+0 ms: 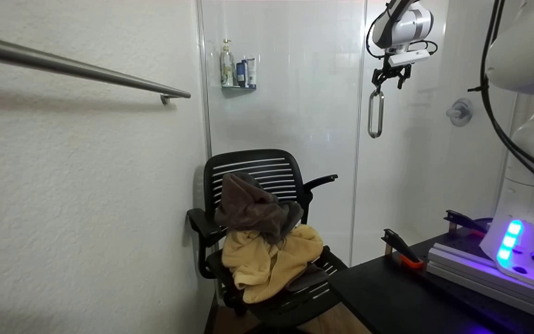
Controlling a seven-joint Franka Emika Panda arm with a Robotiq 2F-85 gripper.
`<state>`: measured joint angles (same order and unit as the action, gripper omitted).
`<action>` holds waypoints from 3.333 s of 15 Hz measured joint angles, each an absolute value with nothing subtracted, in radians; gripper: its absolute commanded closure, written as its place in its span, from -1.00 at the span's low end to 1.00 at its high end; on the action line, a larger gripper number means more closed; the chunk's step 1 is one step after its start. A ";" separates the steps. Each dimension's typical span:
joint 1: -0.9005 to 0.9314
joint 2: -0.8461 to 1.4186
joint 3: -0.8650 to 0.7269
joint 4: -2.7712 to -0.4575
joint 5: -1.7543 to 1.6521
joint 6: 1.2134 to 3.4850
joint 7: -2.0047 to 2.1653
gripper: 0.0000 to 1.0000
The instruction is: Open the shower door
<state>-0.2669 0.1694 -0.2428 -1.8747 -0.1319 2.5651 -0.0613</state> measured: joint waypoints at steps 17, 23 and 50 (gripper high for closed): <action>-0.305 0.452 -0.248 -1.561 0.004 2.534 -0.045 -0.32; -0.300 0.452 -0.248 -1.561 -0.003 2.534 -0.014 0.51; 0.122 0.380 -0.498 -1.730 -0.925 2.128 1.001 0.89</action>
<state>0.1216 0.3802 -0.4979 -1.7295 -0.9246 2.1276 1.0012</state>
